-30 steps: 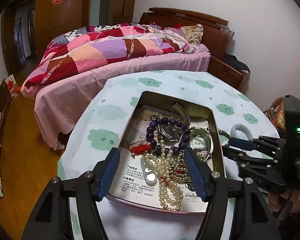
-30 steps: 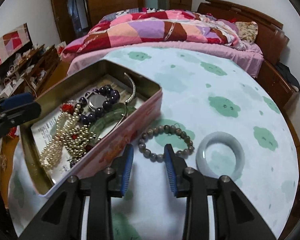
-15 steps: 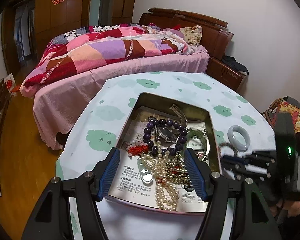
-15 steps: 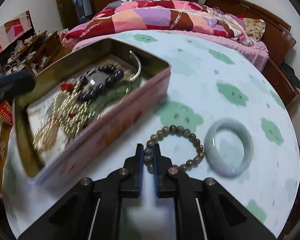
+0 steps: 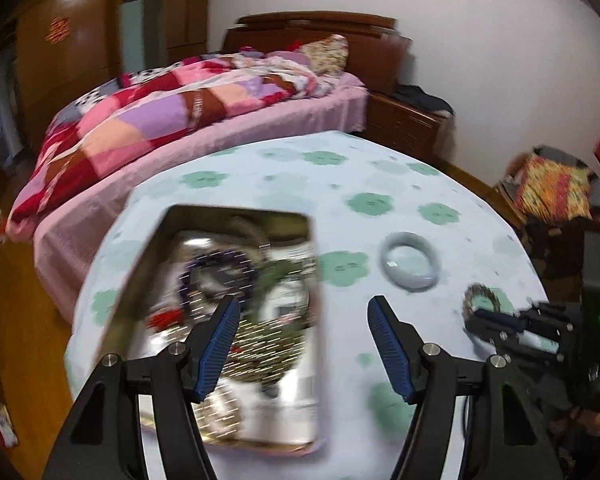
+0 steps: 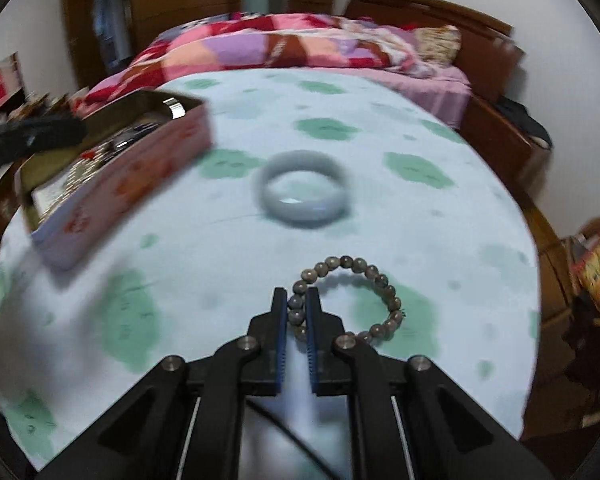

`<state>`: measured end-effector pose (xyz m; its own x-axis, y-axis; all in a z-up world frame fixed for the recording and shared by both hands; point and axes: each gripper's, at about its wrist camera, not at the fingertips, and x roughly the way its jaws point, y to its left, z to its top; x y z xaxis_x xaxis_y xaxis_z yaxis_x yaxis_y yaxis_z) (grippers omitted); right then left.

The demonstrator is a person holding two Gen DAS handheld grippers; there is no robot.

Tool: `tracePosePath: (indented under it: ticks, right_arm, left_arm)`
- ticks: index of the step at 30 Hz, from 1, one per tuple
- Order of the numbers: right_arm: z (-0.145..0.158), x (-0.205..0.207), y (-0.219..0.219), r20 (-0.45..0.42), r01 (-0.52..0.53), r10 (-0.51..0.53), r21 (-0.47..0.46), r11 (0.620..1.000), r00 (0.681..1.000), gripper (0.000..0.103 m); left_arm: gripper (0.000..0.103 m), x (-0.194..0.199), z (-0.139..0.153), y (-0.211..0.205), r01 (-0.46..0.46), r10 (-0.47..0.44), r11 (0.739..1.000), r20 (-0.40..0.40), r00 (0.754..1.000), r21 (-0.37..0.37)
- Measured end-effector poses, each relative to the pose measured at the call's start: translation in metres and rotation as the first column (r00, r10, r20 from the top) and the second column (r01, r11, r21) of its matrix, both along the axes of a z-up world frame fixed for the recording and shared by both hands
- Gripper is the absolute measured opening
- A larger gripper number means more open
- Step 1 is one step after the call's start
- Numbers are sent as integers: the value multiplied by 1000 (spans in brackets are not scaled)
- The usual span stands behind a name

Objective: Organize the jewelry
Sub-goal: 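Grasp the brown bead bracelet with the right gripper while the left reaches to the jade bangle, then close the left gripper on the rim of the pale jade bangle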

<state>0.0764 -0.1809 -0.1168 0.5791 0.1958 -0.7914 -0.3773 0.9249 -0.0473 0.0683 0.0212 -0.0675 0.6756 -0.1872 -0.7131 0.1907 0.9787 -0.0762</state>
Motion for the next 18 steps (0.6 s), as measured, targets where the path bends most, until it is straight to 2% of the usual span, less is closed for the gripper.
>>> tracePosePath:
  ticks: [5, 15, 16, 18]
  right_arm:
    - [0, 24, -18, 19, 71, -71, 17, 997, 997, 11]
    - [-6, 32, -33, 34, 123, -125, 57, 991, 992, 11]
    - [-6, 32, -34, 34, 123, -126, 63, 990, 992, 11]
    - [-7, 30, -37, 30, 123, -125, 75, 990, 992, 11]
  left_arm:
    - [67, 17, -3, -46, 68, -68, 994, -1, 998, 85]
    - [66, 63, -30, -93, 108, -96, 987, -105, 990, 115]
    - [65, 66, -33, -94, 106, -93, 988, -115, 989, 115]
    - [51, 74, -41, -98, 110, -92, 987, -144, 985, 120]
